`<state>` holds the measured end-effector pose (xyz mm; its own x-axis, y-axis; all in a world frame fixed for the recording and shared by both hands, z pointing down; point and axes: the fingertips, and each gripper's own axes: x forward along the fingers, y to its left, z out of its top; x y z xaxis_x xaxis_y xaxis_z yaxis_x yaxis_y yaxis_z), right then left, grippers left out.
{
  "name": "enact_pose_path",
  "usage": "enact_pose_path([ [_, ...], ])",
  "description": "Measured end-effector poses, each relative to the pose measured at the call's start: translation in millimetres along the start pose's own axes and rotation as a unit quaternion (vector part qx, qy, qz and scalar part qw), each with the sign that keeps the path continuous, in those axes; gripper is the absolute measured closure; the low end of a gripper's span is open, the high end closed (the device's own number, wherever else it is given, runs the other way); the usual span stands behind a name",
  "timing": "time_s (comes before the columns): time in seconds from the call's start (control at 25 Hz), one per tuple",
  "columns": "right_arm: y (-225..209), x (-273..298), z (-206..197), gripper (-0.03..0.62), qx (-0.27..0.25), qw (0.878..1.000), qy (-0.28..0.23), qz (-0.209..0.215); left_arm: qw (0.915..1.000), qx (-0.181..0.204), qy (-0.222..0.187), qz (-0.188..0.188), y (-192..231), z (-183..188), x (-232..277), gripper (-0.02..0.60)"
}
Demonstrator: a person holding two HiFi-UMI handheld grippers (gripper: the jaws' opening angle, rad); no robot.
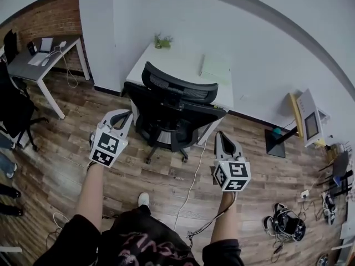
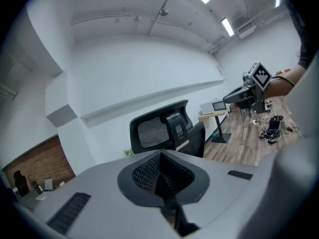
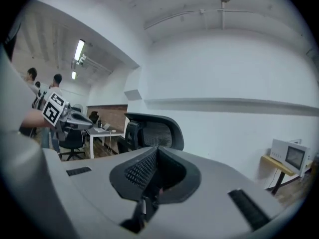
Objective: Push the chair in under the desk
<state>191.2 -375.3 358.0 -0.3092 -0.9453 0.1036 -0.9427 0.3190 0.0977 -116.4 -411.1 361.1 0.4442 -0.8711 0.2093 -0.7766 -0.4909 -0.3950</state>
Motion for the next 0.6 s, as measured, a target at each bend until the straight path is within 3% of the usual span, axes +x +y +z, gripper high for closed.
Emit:
enact_pose_path([
  [0.16,10,-28,10,0.569,0.01,1.0,-0.016,-0.006,0.9983,-0.053,-0.02,0.011,-14,18,-31,0.568],
  [0.36,15,-57,17,0.569,0.03,0.999,-0.024,-0.012,0.9968,-0.069,-0.031,0.025,-32,33,-64,0.566],
  [0.6,22,-77,22,0.569,0.019,0.999,-0.013,-0.033,0.9927,-0.102,-0.045,0.046,-33,43,-93,0.568],
])
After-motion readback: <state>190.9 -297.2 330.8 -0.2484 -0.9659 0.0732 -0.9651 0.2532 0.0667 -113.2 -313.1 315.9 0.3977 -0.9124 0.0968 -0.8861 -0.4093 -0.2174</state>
